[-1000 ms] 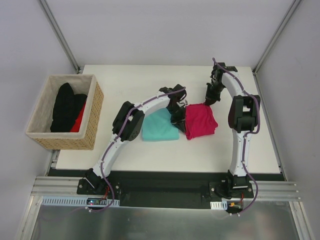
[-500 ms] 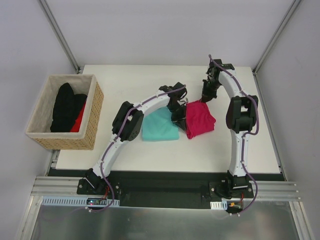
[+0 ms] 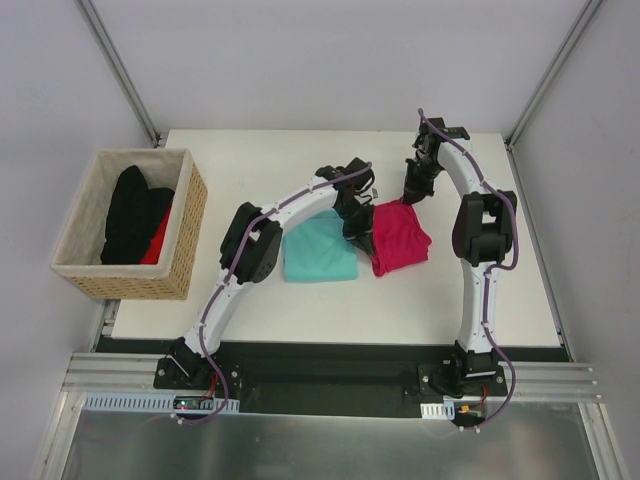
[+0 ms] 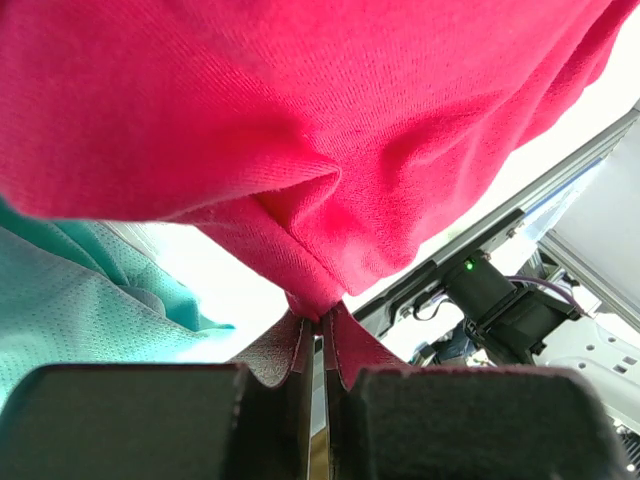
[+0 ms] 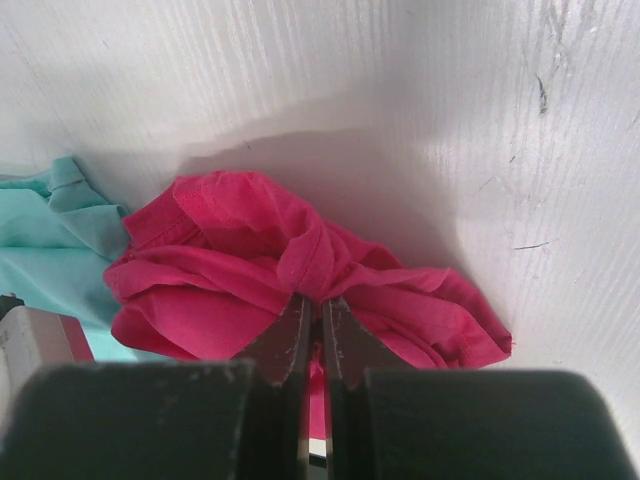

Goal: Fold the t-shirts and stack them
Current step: Put the neatly folded tshirt into the corner of the board with both arms

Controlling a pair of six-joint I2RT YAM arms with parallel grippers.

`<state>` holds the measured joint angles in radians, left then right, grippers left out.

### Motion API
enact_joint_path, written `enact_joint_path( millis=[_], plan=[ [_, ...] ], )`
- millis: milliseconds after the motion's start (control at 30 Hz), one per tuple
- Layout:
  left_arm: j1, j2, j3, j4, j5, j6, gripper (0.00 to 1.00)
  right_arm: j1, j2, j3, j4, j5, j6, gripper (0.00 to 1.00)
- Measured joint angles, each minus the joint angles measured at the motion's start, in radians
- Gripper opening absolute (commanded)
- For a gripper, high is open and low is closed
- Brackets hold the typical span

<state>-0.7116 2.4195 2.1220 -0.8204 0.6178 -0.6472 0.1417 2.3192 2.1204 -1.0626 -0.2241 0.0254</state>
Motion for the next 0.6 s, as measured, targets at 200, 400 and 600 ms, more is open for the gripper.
enact_joint_path(
  millis=[200, 400, 600],
  plan=[
    [0.000, 0.000, 0.000, 0.000, 0.002, 0.000, 0.00, 0.000, 0.000, 0.000, 0.000, 0.000, 0.000, 0.01],
    [0.000, 0.000, 0.000, 0.000, 0.008, 0.000, 0.00, 0.000, 0.000, 0.000, 0.000, -0.001, 0.000, 0.01],
    [0.000, 0.005, 0.000, 0.000, 0.025, -0.001, 0.08, 0.000, 0.000, 0.000, 0.000, -0.001, 0.000, 0.01]
  ],
)
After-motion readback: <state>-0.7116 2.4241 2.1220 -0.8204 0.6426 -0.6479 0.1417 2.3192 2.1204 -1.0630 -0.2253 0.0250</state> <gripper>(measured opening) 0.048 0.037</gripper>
